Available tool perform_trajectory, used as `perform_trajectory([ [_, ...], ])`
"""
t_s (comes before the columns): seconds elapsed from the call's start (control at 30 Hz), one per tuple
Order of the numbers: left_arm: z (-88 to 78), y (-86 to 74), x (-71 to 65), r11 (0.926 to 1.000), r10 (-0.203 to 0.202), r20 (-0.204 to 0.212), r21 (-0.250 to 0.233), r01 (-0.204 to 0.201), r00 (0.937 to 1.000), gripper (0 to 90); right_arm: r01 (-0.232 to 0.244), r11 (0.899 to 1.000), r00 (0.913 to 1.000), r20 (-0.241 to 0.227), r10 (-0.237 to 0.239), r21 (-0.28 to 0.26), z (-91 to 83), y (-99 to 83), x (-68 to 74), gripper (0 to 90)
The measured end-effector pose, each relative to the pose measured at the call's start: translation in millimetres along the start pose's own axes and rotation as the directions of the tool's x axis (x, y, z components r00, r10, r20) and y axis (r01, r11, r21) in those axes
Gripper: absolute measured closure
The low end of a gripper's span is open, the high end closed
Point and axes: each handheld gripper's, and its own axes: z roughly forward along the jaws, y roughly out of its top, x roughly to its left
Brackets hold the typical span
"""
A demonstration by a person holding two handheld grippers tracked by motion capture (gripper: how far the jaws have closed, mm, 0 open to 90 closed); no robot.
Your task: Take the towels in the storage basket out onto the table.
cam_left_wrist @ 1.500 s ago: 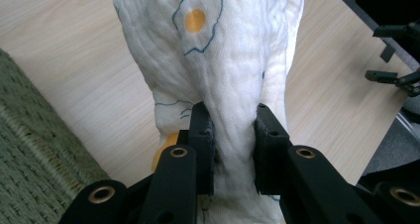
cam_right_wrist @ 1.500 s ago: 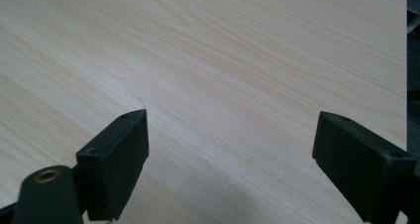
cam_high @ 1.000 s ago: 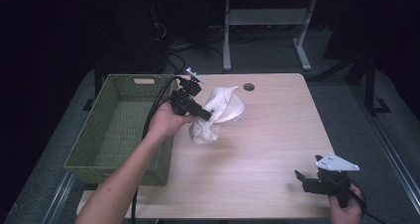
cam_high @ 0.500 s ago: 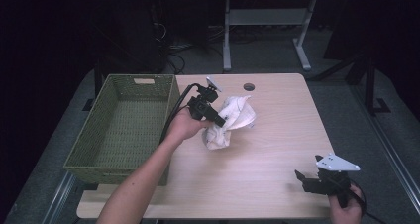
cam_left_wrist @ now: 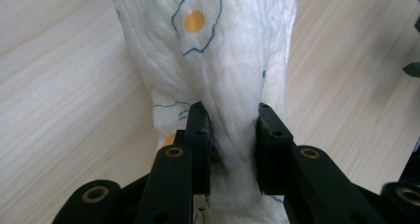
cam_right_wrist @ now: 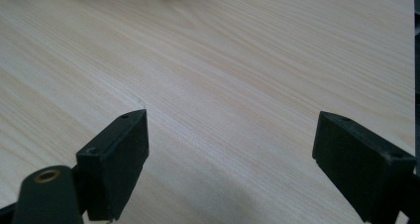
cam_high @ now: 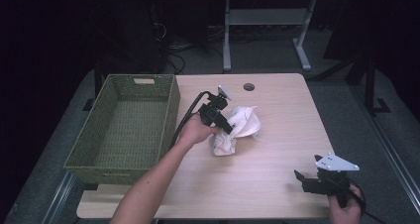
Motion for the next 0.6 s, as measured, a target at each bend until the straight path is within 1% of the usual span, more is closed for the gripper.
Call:
perform_trajectory([
  [0.1, 6.9, 0.6, -1.2, 1.0000, -0.002, 0.007, 0.005, 0.002, 1.0000, 71.6, -0.007, 1.000, 1.0000, 0.000, 0.007, -0.003, -0.3, -0.5, -0.8, 13.9],
  [0.17, 12.4, 1.2, -2.1, 0.9999, -0.002, 0.003, 0.014, 0.002, 1.0000, 71.6, -0.007, 1.000, 1.0000, 0.000, 0.007, -0.004, -0.2, -0.3, -0.8, 13.9],
  [0.2, 14.5, 1.2, -2.8, 0.9999, -0.008, 0.003, 0.010, 0.008, 1.0000, 71.6, -0.007, 1.000, 1.0000, -0.001, 0.007, -0.003, -0.2, -0.1, -0.5, 13.9],
  [0.3, 20.0, 1.0, -2.6, 0.9998, -0.003, 0.002, 0.019, 0.003, 1.0000, 71.6, -0.004, 1.000, 1.0000, -0.002, 0.004, -0.001, -0.1, 0.1, 0.4, 13.9],
  [0.4, 23.6, -0.2, -1.3, 0.9996, -0.005, 0.007, 0.028, 0.004, 1.0000, 70.8, -0.003, 1.000, 1.0000, -0.004, 0.003, 0.000, 0.4, 0.4, 0.9, 13.9],
  [0.57, 26.8, 0.2, -0.9, 0.9997, -0.014, 0.008, 0.021, 0.014, 0.9999, 70.7, 0.000, 1.000, 1.0000, -0.007, 0.000, 0.002, 1.8, 1.2, 1.3, 13.9],
  [0.6, 27.1, 0.5, -0.8, 0.9996, -0.007, 0.009, 0.026, 0.007, 0.9999, 69.7, 0.002, 1.000, 1.0000, -0.008, -0.002, 0.003, 1.9, 1.6, 1.7, 13.9],
])
